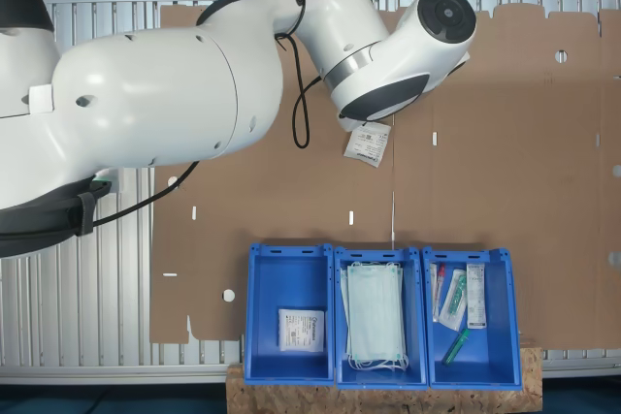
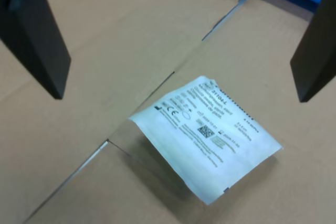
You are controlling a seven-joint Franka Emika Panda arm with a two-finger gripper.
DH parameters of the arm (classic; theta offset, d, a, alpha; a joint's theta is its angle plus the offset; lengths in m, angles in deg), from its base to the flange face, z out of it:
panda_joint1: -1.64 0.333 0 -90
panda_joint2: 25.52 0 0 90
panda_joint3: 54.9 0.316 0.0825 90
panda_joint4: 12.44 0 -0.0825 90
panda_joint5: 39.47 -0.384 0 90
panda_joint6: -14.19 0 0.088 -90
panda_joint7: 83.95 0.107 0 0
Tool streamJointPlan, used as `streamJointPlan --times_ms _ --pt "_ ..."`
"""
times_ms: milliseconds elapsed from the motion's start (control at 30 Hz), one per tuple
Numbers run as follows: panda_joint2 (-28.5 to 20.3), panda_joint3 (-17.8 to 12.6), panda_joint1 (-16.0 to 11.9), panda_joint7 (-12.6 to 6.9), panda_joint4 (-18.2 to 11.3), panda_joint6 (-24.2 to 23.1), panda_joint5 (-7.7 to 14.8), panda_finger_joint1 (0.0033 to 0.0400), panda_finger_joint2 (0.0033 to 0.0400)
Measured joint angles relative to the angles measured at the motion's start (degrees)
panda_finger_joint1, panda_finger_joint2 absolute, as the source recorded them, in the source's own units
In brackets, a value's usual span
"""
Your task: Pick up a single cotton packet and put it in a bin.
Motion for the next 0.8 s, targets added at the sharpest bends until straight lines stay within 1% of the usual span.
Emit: streamJointPlan --times_ms 233,500,633,800 --pt "2.3 -0.7 0.0 0.00 0.0 -0.9 2.6 0.0400 0.0400" --pt "3.6 -1.5 0.0 0.00 0.0 -1.5 5.9 0.0400 0.0400" --pt "3.9 -2.0 0.0 0.00 0.0 -1.7 7.0 0.0400 0.0400" --pt "4.4 -2.5 0.0 0.00 0.0 -2.1 8.0 0.0400 0.0400"
